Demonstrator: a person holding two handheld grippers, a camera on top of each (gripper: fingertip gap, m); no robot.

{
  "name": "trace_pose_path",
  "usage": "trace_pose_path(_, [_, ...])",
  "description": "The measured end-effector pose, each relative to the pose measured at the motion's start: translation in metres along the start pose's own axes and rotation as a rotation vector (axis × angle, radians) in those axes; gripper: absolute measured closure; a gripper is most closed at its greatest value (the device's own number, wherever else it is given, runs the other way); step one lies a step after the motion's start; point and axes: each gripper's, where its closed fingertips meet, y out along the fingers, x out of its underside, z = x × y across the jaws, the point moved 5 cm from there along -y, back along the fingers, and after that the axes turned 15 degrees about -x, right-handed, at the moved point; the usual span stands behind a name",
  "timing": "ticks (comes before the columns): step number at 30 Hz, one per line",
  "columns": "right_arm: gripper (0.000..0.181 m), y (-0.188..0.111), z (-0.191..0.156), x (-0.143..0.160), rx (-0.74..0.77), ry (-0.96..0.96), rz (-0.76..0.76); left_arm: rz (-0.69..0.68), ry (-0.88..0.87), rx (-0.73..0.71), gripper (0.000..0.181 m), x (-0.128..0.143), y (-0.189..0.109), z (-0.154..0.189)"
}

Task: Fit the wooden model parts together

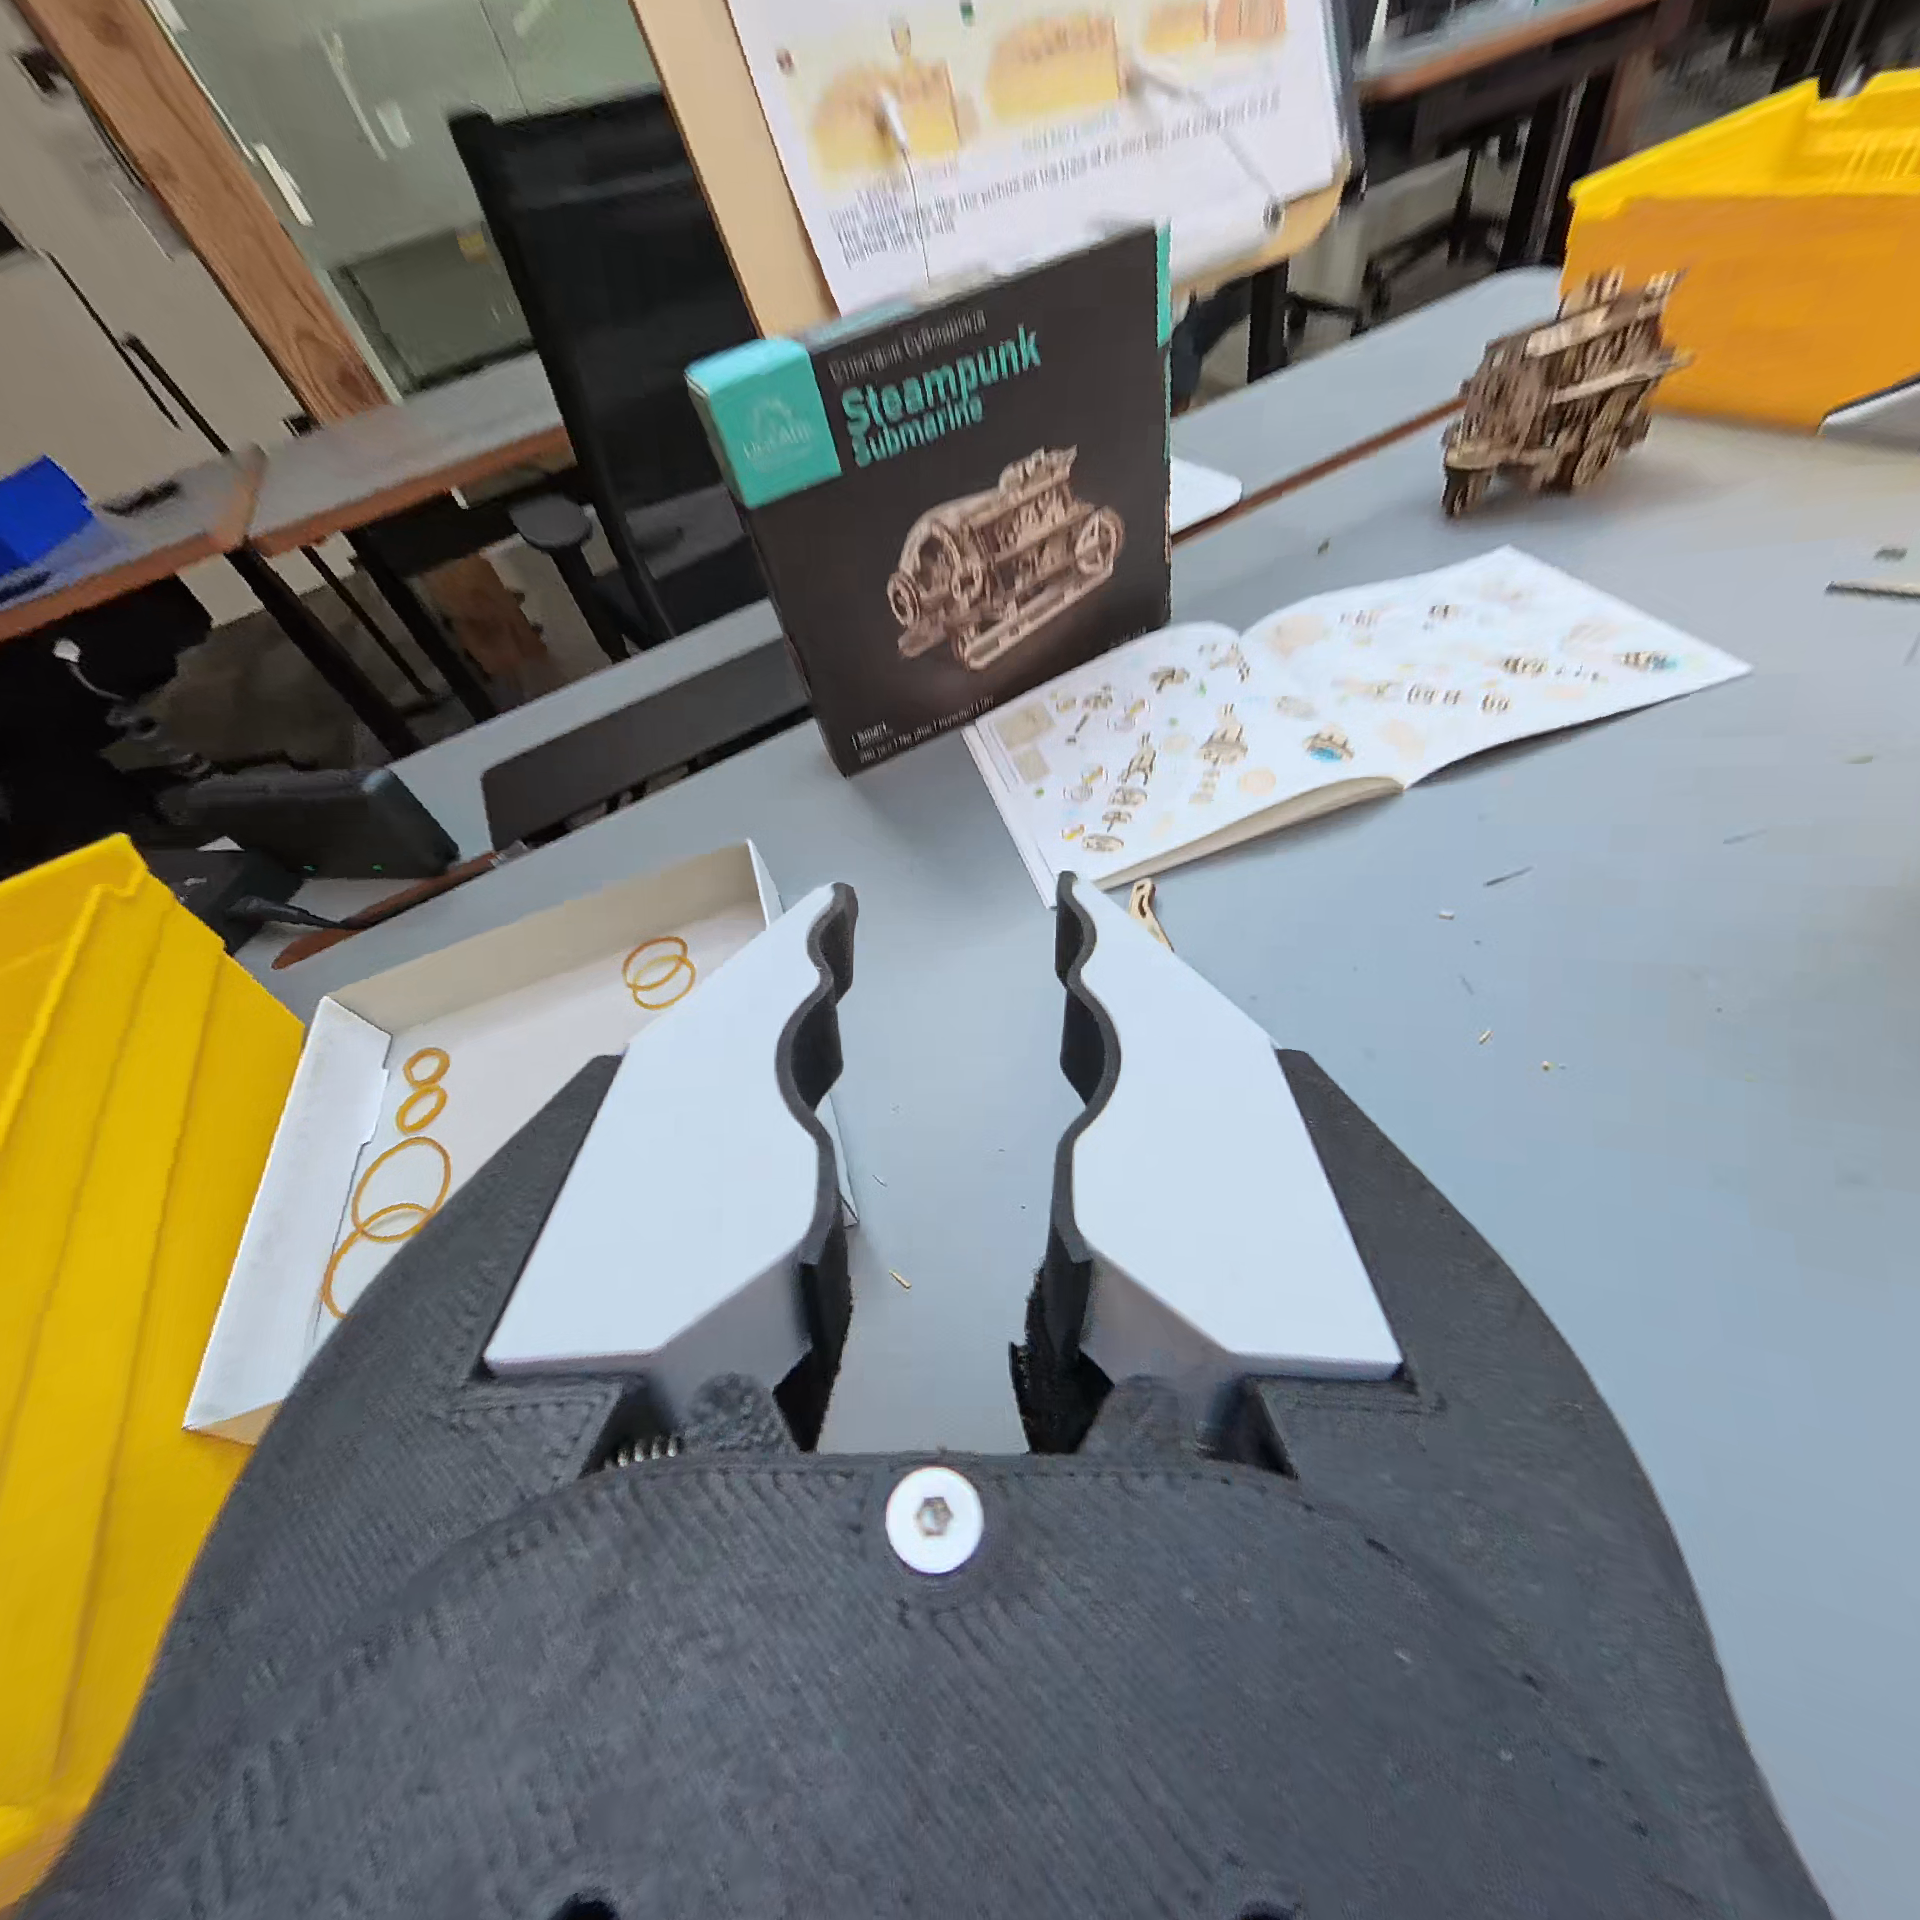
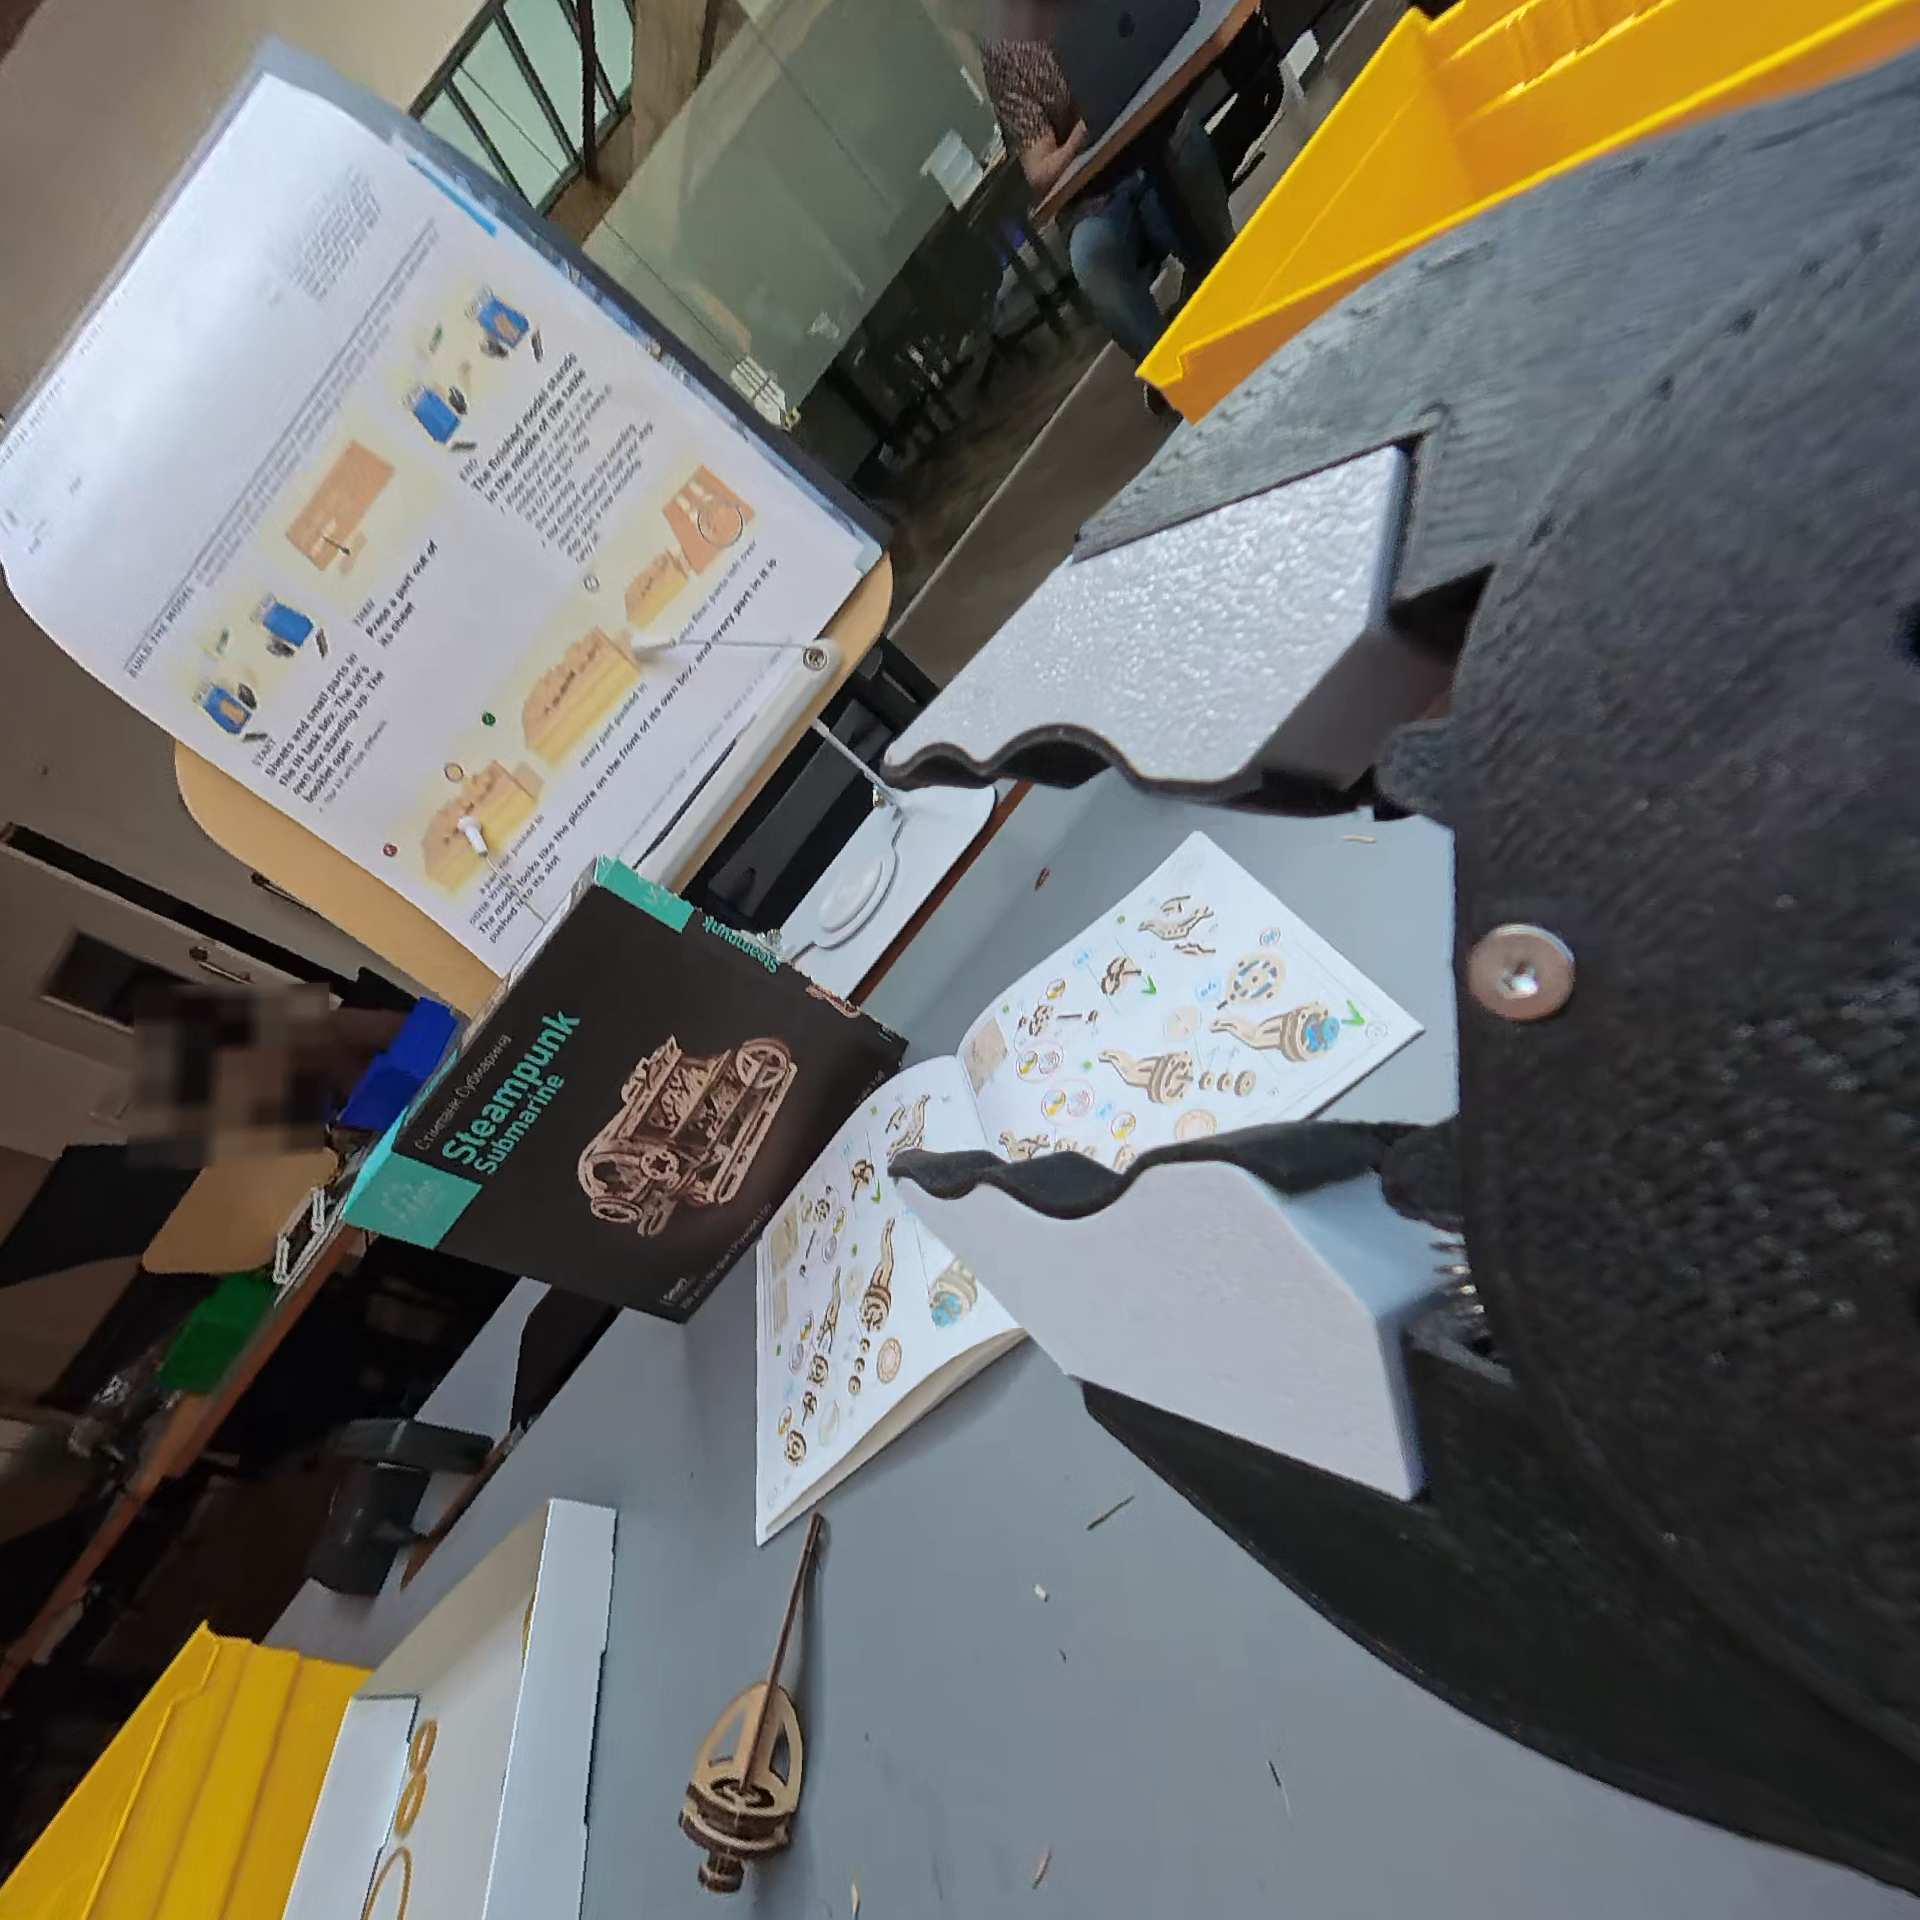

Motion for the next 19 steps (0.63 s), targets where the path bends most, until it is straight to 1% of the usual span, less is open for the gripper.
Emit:
trace_pose_path(1, [0.11,-0.004,0.008,-0.002,0.028,-0.006,0.001,0.041,-0.018,-0.013,0.139,-0.003,-0.01,-0.005])
trace_pose_path(2, [0.111,-0.009,0.015,-0.006,0.043,0.007,0.014,0.066,-0.021,-0.022,0.133,-0.004,-0.02,-0.01])
trace_pose_path(3, [0.11,-0.014,0.022,-0.015,0.046,0.059,0.061,0.073,-0.014,-0.028,0.128,-0.003,-0.028,-0.014])
trace_pose_path(5, [0.114,-0.026,0.035,-0.042,0.006,0.144,0.207,0.066,0.004,-0.058,0.117,0.0,-0.045,-0.024])
trace_pose_path(6, [0.114,-0.029,0.043,-0.055,-0.007,0.146,0.231,0.071,0.003,-0.071,0.116,0.0,-0.053,-0.028])
trace_pose_path(7, [0.11,-0.031,0.054,-0.065,-0.005,0.138,0.232,0.08,-0.009,-0.08,0.115,-0.001,-0.061,-0.033])
trace_pose_path(9, [0.109,-0.03,0.074,-0.087,-0.02,0.121,0.237,0.112,-0.064,-0.078,0.113,-0.007,-0.078,-0.041])
trace_pose_path(11, [0.116,-0.026,0.09,-0.105,-0.07,0.103,0.236,0.151,-0.131,-0.069,0.111,-0.016,-0.091,-0.048])
trace_pose_path(12, [0.12,-0.022,0.094,-0.113,-0.134,0.093,0.231,0.17,-0.157,-0.073,0.108,-0.021,-0.097,-0.053])
trace_pose_path(14, [0.119,-0.011,0.096,-0.119,-0.283,0.083,0.149,0.188,-0.17,-0.101,0.1,-0.027,-0.103,-0.063])
trace_pose_path(15, [0.119,-0.008,0.098,-0.118,-0.321,0.06,0.084,0.18,-0.154,-0.117,0.096,-0.027,-0.104,-0.067])
trace_pose_path(16, [0.125,-0.005,0.098,-0.113,-0.356,0.012,0.02,0.164,-0.134,-0.138,0.093,-0.027,-0.105,-0.07])
trace_pose_path(18, [0.127,-0.001,0.094,-0.092,-0.397,-0.065,-0.131,0.127,-0.102,-0.166,0.086,-0.028,-0.106,-0.073])
trace_pose_path(19, [0.13,0.002,0.094,-0.079,-0.406,-0.062,-0.193,0.123,-0.091,-0.169,0.085,-0.029,-0.107,-0.072])
